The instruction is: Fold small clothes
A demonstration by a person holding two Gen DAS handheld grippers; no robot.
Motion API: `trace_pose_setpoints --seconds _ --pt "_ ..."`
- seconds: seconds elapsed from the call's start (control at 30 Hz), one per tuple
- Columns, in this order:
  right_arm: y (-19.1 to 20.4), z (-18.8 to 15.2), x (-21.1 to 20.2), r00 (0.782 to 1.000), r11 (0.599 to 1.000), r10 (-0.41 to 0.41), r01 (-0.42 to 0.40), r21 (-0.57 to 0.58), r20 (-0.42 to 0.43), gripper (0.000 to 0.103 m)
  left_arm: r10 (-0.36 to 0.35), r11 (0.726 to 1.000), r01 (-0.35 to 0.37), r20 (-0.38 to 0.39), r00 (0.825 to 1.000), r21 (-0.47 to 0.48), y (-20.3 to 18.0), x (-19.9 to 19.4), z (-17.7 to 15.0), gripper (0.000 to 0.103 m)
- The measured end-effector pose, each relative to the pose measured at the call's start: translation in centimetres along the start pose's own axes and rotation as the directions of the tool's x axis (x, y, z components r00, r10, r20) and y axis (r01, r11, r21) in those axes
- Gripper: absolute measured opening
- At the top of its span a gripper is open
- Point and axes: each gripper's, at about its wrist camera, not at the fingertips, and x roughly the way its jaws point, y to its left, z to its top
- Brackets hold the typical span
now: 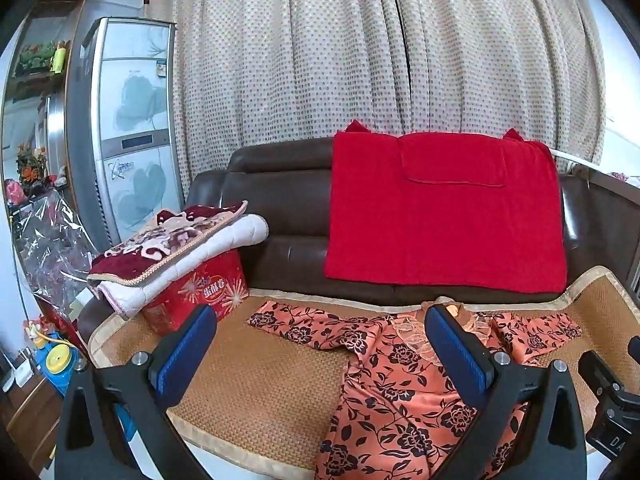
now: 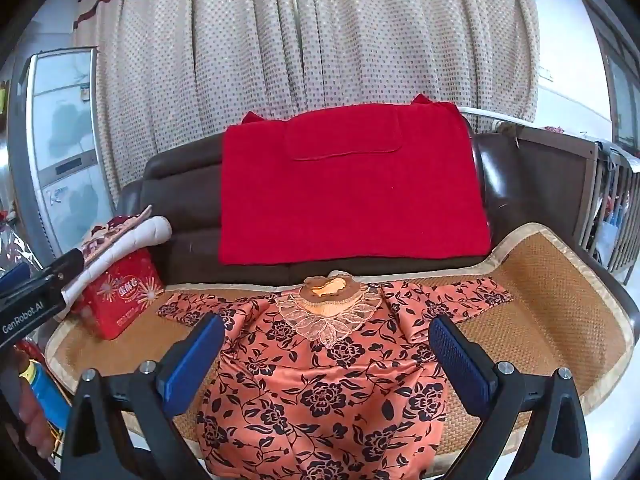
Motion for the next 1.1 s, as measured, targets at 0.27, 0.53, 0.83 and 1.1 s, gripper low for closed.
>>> trace_pose_setpoints --seconds 0.27,0.53,0.83,1.1 --pt "0.2 -0.3 0.9 1.000 1.000 -0.004 0.004 0.001 -0.016 0.103 0.003 1.000 -0.003 -0.003 1.000 0.007 -0.3 0.2 -0.5 0.103" --pt "0.2 -0.5 1.2 1.000 1.000 -0.004 0.004 -0.008 -0.021 0.103 -0.003 1.000 0.003 -0.001 1.000 0.006 -0.1 0.4 0.0 0.103" --pt "-0.3 -0.7 1.9 0.999 1.000 -0.012 0.012 0.010 -0.030 0.103 -0.013 1.000 0.014 -0.014 1.000 0.018 -0.9 0.8 -0.1 0.103" --pt "-0.3 -1.0 2.2 0.999 0.999 -0.033 0.034 0.007 -0.033 0.103 -0.014 0.999 0.014 -0.012 1.000 0.031 -1.3 1.0 -0.4 0.103"
